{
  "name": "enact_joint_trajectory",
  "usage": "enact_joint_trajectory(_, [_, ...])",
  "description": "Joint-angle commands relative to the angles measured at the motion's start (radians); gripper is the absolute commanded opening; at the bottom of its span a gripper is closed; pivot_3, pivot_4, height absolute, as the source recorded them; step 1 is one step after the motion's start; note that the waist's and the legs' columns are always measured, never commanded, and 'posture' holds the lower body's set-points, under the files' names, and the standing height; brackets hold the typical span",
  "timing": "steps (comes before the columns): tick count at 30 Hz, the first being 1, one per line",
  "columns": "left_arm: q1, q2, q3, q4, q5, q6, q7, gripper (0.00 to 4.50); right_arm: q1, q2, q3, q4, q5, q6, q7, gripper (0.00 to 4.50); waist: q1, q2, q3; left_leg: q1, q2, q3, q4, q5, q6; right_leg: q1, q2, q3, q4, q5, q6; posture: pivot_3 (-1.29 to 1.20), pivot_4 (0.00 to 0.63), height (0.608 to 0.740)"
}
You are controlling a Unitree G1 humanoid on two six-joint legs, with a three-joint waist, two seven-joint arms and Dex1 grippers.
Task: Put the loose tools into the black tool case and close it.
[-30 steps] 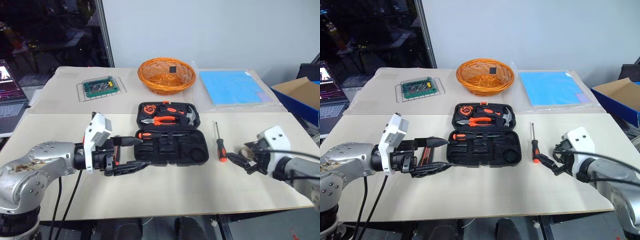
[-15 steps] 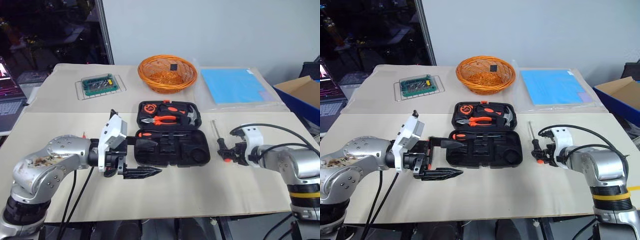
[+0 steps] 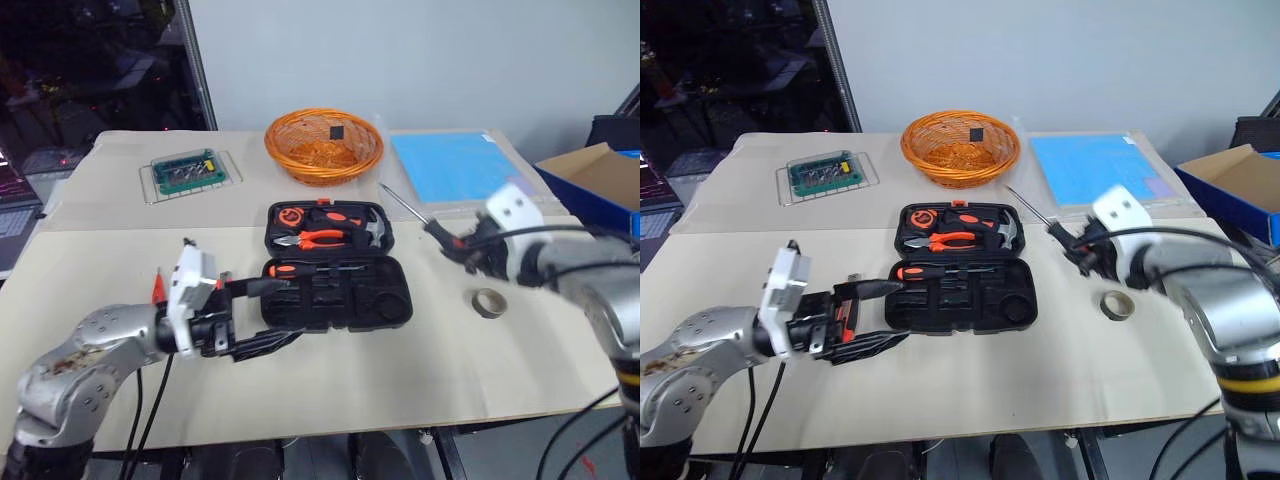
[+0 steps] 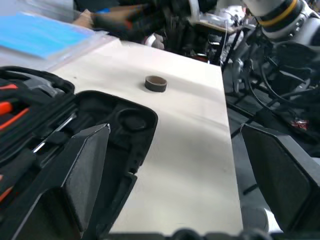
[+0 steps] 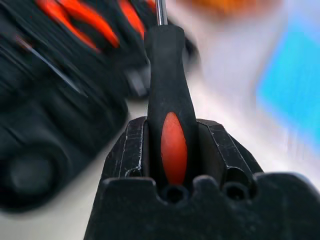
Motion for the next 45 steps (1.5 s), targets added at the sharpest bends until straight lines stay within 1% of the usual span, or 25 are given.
enact_joint_trajectory(1, [0.042,0.020,0.064,-0.041,-0.039,-0.024,-0.019,4.50,-0.093,0.062,0.199,0.202,-0.186,-0.277,0.150,1.02,-0.002,0.000,0.000,0.000,0.000,0.000,0.000,0.000,0.000,0.000,0.000,0.000,0.000,0.000,0.000,0.00,0.150,0.740])
enact_joint_trajectory(4, [0.062,0.037,0.098,-0.043,-0.060,-0.025,-0.025,4.50,-0.135,0.099,0.265,0.331,-0.253,-0.388,0.237,1.02,0.005,-0.001,0.001,-0.002,-0.002,0.001,0.000,0.000,0.000,-0.001,-0.002,0.000,0.001,0.000,-0.001,0.00,0.150,0.740])
enact_joint_trajectory(5, [0.075,0.039,0.108,-0.052,-0.062,-0.028,-0.020,4.50,-0.135,0.099,0.274,0.360,-0.265,-0.417,0.270,1.02,0.010,-0.001,0.001,-0.003,-0.002,0.001,0.000,0.000,0.000,-0.002,-0.003,0.000,0.001,0.002,-0.004,0.00,0.150,0.740])
enact_joint_trajectory(6, [0.087,0.039,0.115,-0.060,-0.061,-0.032,-0.013,4.50,-0.131,0.098,0.279,0.380,-0.277,-0.443,0.296,1.02,0.015,-0.001,0.001,-0.004,-0.003,0.001,0.000,0.000,0.000,-0.003,-0.004,0.000,0.001,0.003,-0.003,0.00,0.150,0.740])
enact_joint_trajectory(8, [0.100,0.042,0.127,-0.067,-0.066,-0.035,-0.004,4.50,-0.124,0.102,0.284,0.401,-0.299,-0.482,0.329,1.02,0.023,-0.001,0.001,-0.007,-0.004,0.001,0.000,-0.001,0.000,-0.004,-0.005,0.000,0.001,0.005,0.003,0.00,0.150,0.740])
enact_joint_trajectory(12, [0.126,0.044,0.141,-0.092,-0.077,-0.035,0.010,4.50,-0.117,0.119,0.316,0.453,-0.373,-0.519,0.370,1.02,0.023,-0.001,0.001,-0.008,-0.004,0.001,0.000,-0.002,-0.001,-0.005,-0.005,-0.001,0.001,0.005,0.003,0.00,0.150,0.740])
enact_joint_trajectory(16, [0.133,0.051,0.149,-0.098,-0.078,-0.042,0.015,4.50,-0.131,0.174,0.313,0.543,-0.417,-0.538,0.367,1.02,0.022,-0.001,0.001,-0.004,-0.003,0.001,0.000,-0.002,-0.001,-0.003,-0.003,-0.001,0.002,0.005,0.000,0.00,0.150,0.740])
enact_joint_trajectory(17, [0.133,0.054,0.150,-0.097,-0.079,-0.043,0.015,4.50,-0.135,0.183,0.312,0.558,-0.422,-0.542,0.376,1.02,0.022,-0.001,0.001,-0.002,-0.002,0.001,0.000,-0.001,-0.001,-0.002,-0.003,-0.001,0.002,0.003,-0.004,0.00,0.150,0.740])
enact_joint_trajectory(19, [0.132,0.061,0.152,-0.095,-0.081,-0.045,0.014,4.50,-0.140,0.200,0.302,0.577,-0.405,-0.545,0.426,1.02,0.021,-0.001,0.001,0.001,-0.002,0.001,0.000,-0.001,-0.002,0.000,-0.003,-0.001,0.003,0.002,-0.005,0.00,0.150,0.740])
enact_joint_trajectory(21, [0.129,0.066,0.151,-0.089,-0.081,-0.047,0.012,4.50,-0.138,0.213,0.275,0.567,-0.366,-0.506,0.478,2.03,0.021,-0.001,0.001,0.003,-0.002,0.002,0.000,-0.001,-0.002,0.001,-0.003,-0.001,0.004,0.002,-0.005,0.00,0.150,0.740])
enact_joint_trajectory(22, [0.127,0.068,0.151,-0.086,-0.080,-0.048,0.012,4.50,-0.132,0.209,0.266,0.553,-0.357,-0.509,0.502,2.20,0.022,-0.001,0.001,0.004,-0.002,0.002,0.000,-0.001,-0.002,0.001,-0.003,-0.001,0.004,0.002,-0.005,0.00,0.150,0.740])
enact_joint_trajectory(23, [0.125,0.069,0.151,-0.083,-0.080,-0.049,0.013,4.50,-0.126,0.210,0.251,0.540,-0.357,-0.507,0.499,2.68,0.024,-0.001,0.001,0.003,-0.002,0.002,0.000,-0.001,-0.002,0.001,-0.003,-0.001,0.004,0.002,-0.005,0.00,0.150,0.740])
enact_joint_trajectory(24, [0.122,0.069,0.148,-0.081,-0.079,-0.049,0.015,4.50,-0.123,0.213,0.223,0.518,-0.346,-0.485,0.486,2.92,0.025,-0.001,0.001,0.003,-0.002,0.002,0.000,-0.001,-0.002,0.001,-0.003,-0.001,0.004,0.002,-0.006,0.00,0.150,0.740])
enact_joint_trajectory(27, [0.117,0.065,0.140,-0.075,-0.074,-0.051,0.019,4.50,-0.117,0.201,0.141,0.436,-0.286,-0.443,0.490,2.92,0.024,0.000,0.001,0.001,-0.002,0.002,-0.001,-0.001,-0.003,-0.001,-0.003,-0.001,0.004,0.003,-0.004,0.00,0.150,0.740])
enact_joint_trajectory(29, [0.112,0.063,0.135,-0.070,-0.072,-0.052,0.022,4.50,-0.112,0.194,0.084,0.371,-0.231,-0.370,0.496,2.92,0.024,0.000,0.001,-0.002,-0.002,0.002,-0.001,-0.001,-0.003,-0.003,-0.003,-0.001,0.004,0.005,-0.001,0.00,0.150,0.740])
enact_joint_trajectory(31, [0.106,0.062,0.130,-0.065,-0.069,-0.054,0.024,4.50,-0.102,0.196,0.032,0.311,-0.179,-0.297,0.488,2.92,0.022,0.000,0.001,-0.001,-0.002,0.002,-0.001,-0.001,-0.003,-0.003,-0.003,-0.001,0.004,0.005,-0.001,0.00,0.150,0.740])
enact_joint_trajectory(34, [0.097,0.060,0.126,-0.056,-0.067,-0.055,0.027,4.50,-0.078,0.247,-0.051,0.251,-0.091,-0.153,0.422,2.20,0.021,0.000,0.001,0.000,-0.001,0.001,-0.001,-0.001,-0.003,-0.002,-0.002,-0.001,0.005,0.005,-0.001,0.00,0.150,0.740])
enact_joint_trajectory(35, [0.094,0.058,0.126,-0.051,-0.067,-0.056,0.031,4.50,-0.059,0.265,-0.067,0.237,-0.091,-0.142,0.381,1.83,0.021,0.000,0.001,0.000,-0.001,0.001,-0.001,-0.001,-0.003,-0.002,-0.002,-0.001,0.005,0.004,-0.003,0.00,0.150,0.740])
enact_joint_trajectory(36, [0.092,0.057,0.125,-0.049,-0.067,-0.056,0.034,4.50,-0.044,0.277,-0.075,0.227,-0.099,-0.132,0.345,1.60,0.021,0.000,0.001,0.001,-0.001,0.002,-0.001,-0.001,-0.003,-0.002,-0.002,-0.001,0.005,0.004,-0.004,0.00,0.150,0.740])
enact_joint_trajectory(38, [0.094,0.057,0.127,-0.045,-0.063,-0.061,0.037,4.50,-0.013,0.312,-0.091,0.196,-0.107,-0.113,0.268,0.84,0.022,0.000,0.001,0.001,-0.001,0.002,0.000,-0.001,-0.003,-0.001,-0.002,-0.001,0.005,0.003,-0.005,0.00,0.150,0.740])
enact_joint_trajectory(39, [0.097,0.057,0.130,-0.043,-0.059,-0.065,0.041,4.50,0.015,0.348,-0.098,0.166,-0.117,-0.093,0.200,0.58,0.022,0.000,0.001,0.001,-0.001,0.002,0.000,-0.001,-0.003,-0.001,-0.002,-0.001,0.005,0.003,-0.005,0.00,0.150,0.740])
enact_joint_trajectory(40, [0.100,0.056,0.133,-0.041,-0.057,-0.068,0.045,4.50,0.055,0.371,-0.090,0.133,-0.143,-0.106,0.143,0.18,0.022,0.000,0.001,0.001,-0.001,0.002,-0.001,-0.001,-0.003,-0.002,-0.002,-0.001,0.005,0.003,-0.005,0.00,0.150,0.740])
enact_joint_trajectory(41, [0.104,0.055,0.136,-0.040,-0.056,-0.070,0.049,4.50,0.092,0.386,-0.075,0.109,-0.181,-0.132,0.086,0.04,0.022,0.000,0.001,0.001,-0.001,0.002,-0.001,-0.001,-0.003,-0.002,-0.002,-0.001,0.005,0.003,-0.005,0.00,0.150,0.740])
enact_joint_trajectory(42, [0.109,0.055,0.138,-0.039,-0.052,-0.072,0.051,4.50,0.136,0.401,-0.059,0.088,-0.209,-0.137,0.039,0.04,0.022,0.000,0.001,0.000,-0.001,0.002,-0.001,-0.001,-0.003,-0.002,-0.002,-0.001,0.005,0.004,-0.004,0.00,0.150,0.740])
enact_joint_trajectory(45, [0.123,0.056,0.145,-0.039,-0.043,-0.078,0.048,4.50,0.245,0.381,0.039,0.055,-0.304,-0.174,-0.001,0.04,0.026,0.000,0.001,-0.001,-0.002,0.002,-0.001,-0.001,-0.003,-0.003,-0.003,-0.001,0.005,0.004,-0.001,0.00,0.150,0.740])
